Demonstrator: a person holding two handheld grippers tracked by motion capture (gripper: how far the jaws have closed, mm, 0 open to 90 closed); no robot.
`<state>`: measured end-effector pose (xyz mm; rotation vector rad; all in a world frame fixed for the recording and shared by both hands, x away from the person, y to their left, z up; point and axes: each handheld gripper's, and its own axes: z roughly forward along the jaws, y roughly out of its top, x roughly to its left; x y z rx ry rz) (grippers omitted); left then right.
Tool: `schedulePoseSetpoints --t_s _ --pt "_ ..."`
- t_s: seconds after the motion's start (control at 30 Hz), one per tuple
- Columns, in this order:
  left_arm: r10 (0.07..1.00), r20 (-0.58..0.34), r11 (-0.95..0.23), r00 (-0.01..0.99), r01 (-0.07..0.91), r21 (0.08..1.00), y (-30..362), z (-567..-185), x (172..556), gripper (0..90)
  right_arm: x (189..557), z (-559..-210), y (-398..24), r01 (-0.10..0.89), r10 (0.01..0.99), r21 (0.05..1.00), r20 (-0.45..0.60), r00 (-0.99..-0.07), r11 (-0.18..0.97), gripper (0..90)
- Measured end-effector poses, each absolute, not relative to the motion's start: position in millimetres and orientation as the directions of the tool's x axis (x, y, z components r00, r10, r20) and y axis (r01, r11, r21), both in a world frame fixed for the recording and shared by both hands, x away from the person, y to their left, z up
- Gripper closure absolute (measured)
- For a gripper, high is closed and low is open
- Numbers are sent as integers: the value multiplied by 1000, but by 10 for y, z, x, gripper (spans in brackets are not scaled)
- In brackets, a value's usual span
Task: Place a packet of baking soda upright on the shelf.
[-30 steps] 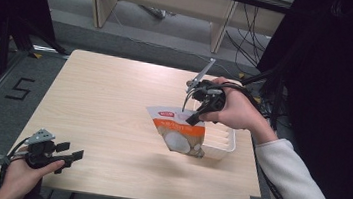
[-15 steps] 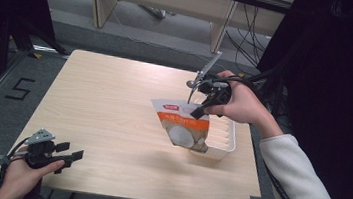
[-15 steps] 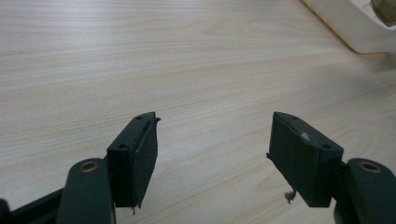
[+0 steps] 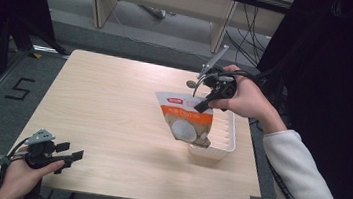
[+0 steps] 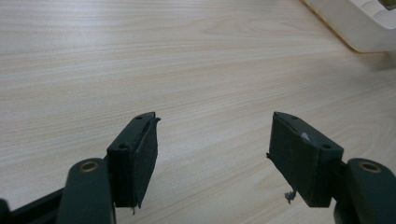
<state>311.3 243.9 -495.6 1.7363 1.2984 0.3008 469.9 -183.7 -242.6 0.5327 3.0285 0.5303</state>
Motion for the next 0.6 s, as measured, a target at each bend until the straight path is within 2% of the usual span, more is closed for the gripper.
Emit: schedulePoseSetpoints --t_s 0.23,0.6 --pt "853 -320 -18 412 637 771 2431 -4957 3112 320 4750 -2385 -1913 362 374 320 25 -927 876 900" --pt "854 -313 -26 415 635 772 2429 -4955 3113 319 4792 -2391 -2035 367 383 304 9 -924 879 900"
